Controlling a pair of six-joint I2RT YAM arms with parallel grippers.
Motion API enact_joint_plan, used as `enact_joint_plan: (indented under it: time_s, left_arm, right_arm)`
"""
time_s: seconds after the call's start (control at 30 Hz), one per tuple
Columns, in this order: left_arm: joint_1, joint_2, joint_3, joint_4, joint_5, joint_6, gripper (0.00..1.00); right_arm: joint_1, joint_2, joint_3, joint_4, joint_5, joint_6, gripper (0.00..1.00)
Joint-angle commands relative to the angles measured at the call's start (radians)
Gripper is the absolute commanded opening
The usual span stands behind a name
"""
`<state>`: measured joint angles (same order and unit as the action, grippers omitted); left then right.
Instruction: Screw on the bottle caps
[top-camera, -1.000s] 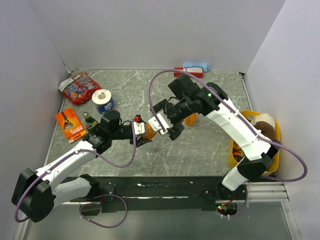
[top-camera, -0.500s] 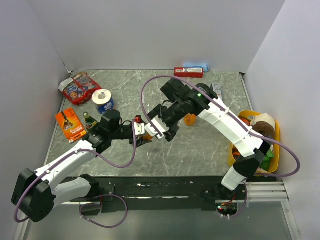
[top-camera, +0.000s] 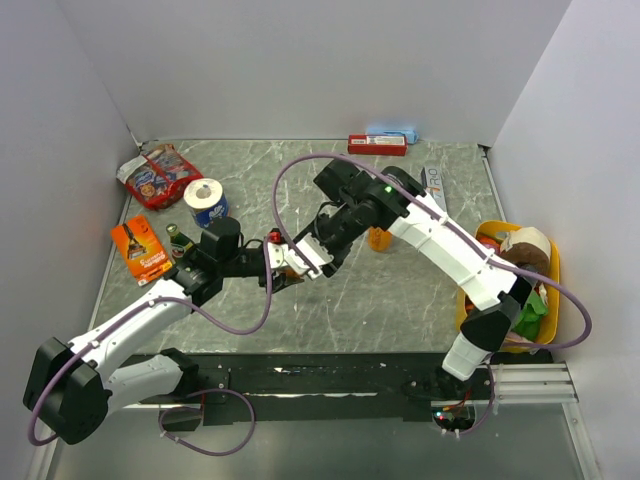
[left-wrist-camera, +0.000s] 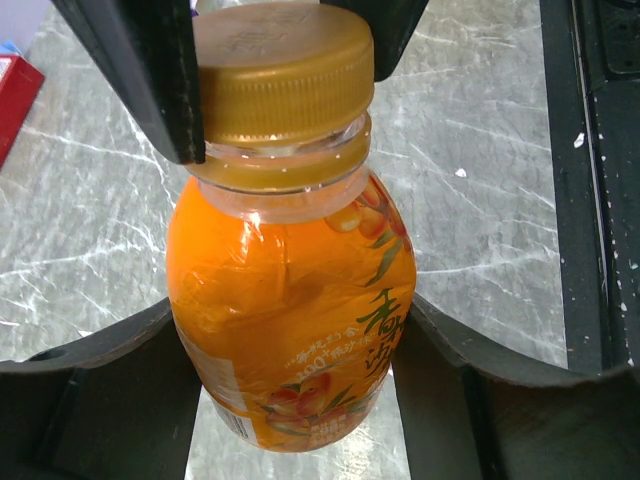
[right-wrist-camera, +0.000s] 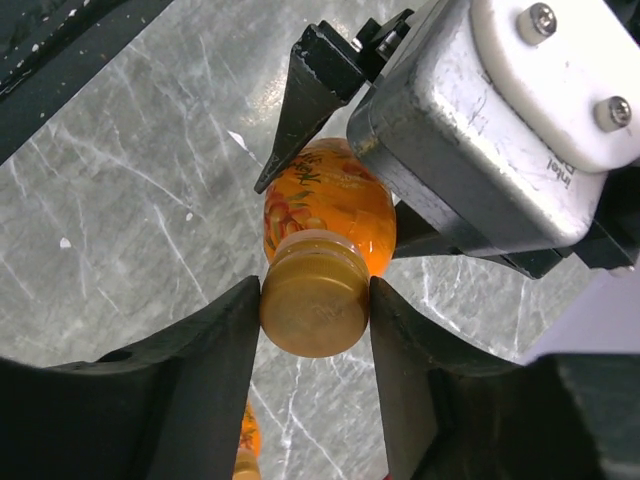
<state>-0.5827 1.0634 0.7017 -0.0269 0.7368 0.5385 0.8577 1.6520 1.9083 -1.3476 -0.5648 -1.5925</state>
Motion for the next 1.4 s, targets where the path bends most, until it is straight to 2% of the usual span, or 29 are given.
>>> enact_joint_plan:
  time_s: [0.0, 0.07, 0.17, 0.3, 0.37, 0.5, 0.63, 0.73, 0.87, 0.93, 0.97, 1.03, 1.23, 1.37]
  left_arm:
    - [0.003, -0.011, 0.038, 0.047, 0.03, 0.002, 0.01]
    - [0.001, -0.013, 0.03, 0.082, 0.012, -0.044, 0.01]
    - [0.003, -0.02, 0.013, 0.148, -0.051, -0.157, 0.01]
    - [0.003, -0.028, -0.013, 0.292, -0.186, -0.305, 0.01]
    - [0.003, -0.023, -0.011, 0.308, -0.241, -0.356, 0.01]
    - [0.001, -0.016, -0.018, 0.335, -0.368, -0.394, 0.01]
    - [0.001, 0.004, -0.01, 0.334, -0.398, -0.41, 0.01]
    - [0.001, 0.015, -0.016, 0.328, -0.396, -0.405, 0.01]
    - [0.001, 0.014, -0.031, 0.303, -0.373, -0.382, 0.01]
    - [0.003, 0.012, -0.041, 0.292, -0.338, -0.364, 0.01]
    - [0.003, 0.01, -0.042, 0.285, -0.32, -0.356, 0.01]
    - [0.004, 0.009, -0.045, 0.257, -0.291, -0.344, 0.01]
    - [0.011, 0.007, -0.016, 0.144, -0.105, -0.211, 0.01]
    - [0.012, 0.012, 0.024, 0.035, 0.024, -0.083, 0.01]
  right_arm:
    - [0.007, 0.017, 0.025, -0.09, 0.011, 0.041, 0.48]
    - [0.004, 0.017, 0.006, -0.033, 0.016, 0.09, 0.45]
    - [-0.023, 0.037, 0.023, 0.03, -0.013, 0.254, 0.4]
    - [-0.057, 0.12, 0.119, 0.004, -0.067, 0.548, 0.33]
    - [-0.077, 0.153, 0.147, 0.024, -0.081, 0.678, 0.31]
    - [-0.106, 0.212, 0.184, 0.027, -0.092, 1.007, 0.27]
    - [-0.134, 0.244, 0.146, 0.077, -0.054, 1.238, 0.27]
    - [-0.135, 0.235, 0.156, 0.077, -0.047, 1.241, 0.37]
    - [-0.173, 0.197, 0.204, 0.064, -0.06, 1.146, 0.67]
    - [-0.218, 0.158, 0.212, 0.064, -0.112, 1.122, 0.76]
    - [-0.23, 0.144, 0.212, 0.067, -0.119, 1.099, 0.88]
    - [-0.267, 0.109, 0.209, 0.056, -0.142, 1.068, 0.99]
    - [-0.301, -0.019, 0.112, 0.048, -0.168, 0.844, 0.99]
    - [-0.293, -0.08, 0.064, 0.068, -0.19, 0.575, 0.97]
